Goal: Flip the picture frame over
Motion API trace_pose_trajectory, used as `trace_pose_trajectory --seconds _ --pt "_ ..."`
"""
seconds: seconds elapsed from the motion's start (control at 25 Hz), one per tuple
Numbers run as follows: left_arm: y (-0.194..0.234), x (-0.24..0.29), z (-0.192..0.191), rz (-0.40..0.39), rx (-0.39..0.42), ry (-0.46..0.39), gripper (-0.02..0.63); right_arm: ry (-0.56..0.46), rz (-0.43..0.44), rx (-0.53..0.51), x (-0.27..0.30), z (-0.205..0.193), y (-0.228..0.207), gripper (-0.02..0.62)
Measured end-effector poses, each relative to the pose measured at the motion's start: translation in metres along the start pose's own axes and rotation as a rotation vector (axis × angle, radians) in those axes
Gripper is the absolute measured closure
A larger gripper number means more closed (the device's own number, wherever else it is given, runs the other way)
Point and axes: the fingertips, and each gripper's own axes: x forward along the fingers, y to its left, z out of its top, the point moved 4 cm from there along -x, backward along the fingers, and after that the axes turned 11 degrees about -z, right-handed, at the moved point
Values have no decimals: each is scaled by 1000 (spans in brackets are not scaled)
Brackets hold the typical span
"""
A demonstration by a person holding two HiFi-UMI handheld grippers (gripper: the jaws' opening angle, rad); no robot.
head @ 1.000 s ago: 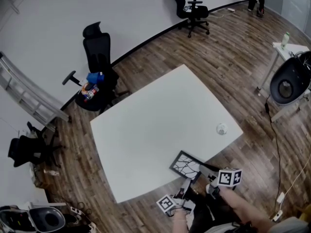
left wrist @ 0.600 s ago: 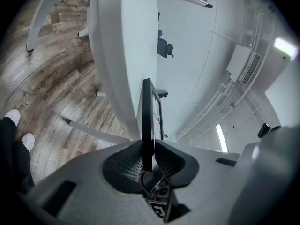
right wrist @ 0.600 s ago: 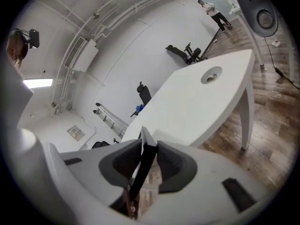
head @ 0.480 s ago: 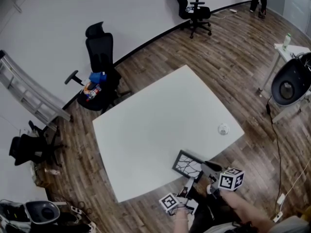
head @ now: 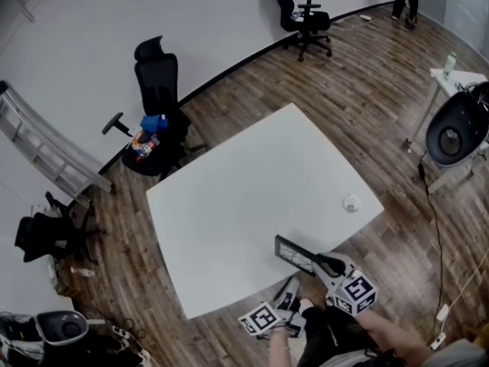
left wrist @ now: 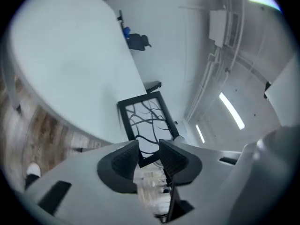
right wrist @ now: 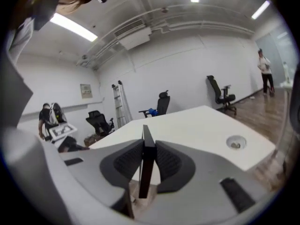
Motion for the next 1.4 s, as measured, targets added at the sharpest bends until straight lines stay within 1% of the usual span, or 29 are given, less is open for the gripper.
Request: trace_pose_trajectory --seconds 0.04,0.08,0.12,0.2,0.28,0.36,0.4,0.52,0.6,0.72,0.84,0.88,1.04,1.16,1.28,1.4 --pt "-4 -3 7 70 110 48 483 -15 5 -77 -1 2 7 512" --pt "-12 -2 12 105 195 83 483 -26 7 -143 -2 4 14 514" --pt "-23 2 17 109 253 105 483 -32 6 -200 -3 6 20 514" --pt "-45 9 25 84 322 125 446 -35 2 -293 -6 7 30 514" --pt "-60 12 31 66 352 128 440 -38 -2 -360 -7 7 38 515" --pt "-66 14 36 76 350 124 437 -45 -6 -412 -9 7 44 515" --pt "-66 15 38 97 344 123 437 -48 -7 -438 -9 6 47 515" --pt "-58 18 43 195 324 124 437 -66 -2 -496 -10 3 57 517" --pt "-56 21 44 241 316 130 437 -111 1 -511 -9 1 63 517" --pt "-57 25 45 276 301 143 437 -149 -3 -558 -8 0 66 518" --pt "-56 26 47 304 291 166 437 -139 10 -662 -9 -2 73 521" --pt "-55 26 48 308 281 168 437 -147 14 -680 -8 -3 76 522" --pt "-48 24 49 306 223 165 440 -155 27 -708 -7 -10 79 522" --pt "-45 22 50 291 189 154 459 -151 51 -727 -6 -14 81 520" --pt "-40 17 51 286 173 160 484 -131 121 -707 -5 -21 87 500" --pt "-33 14 49 279 149 156 505 -122 208 -630 -9 -24 91 476"
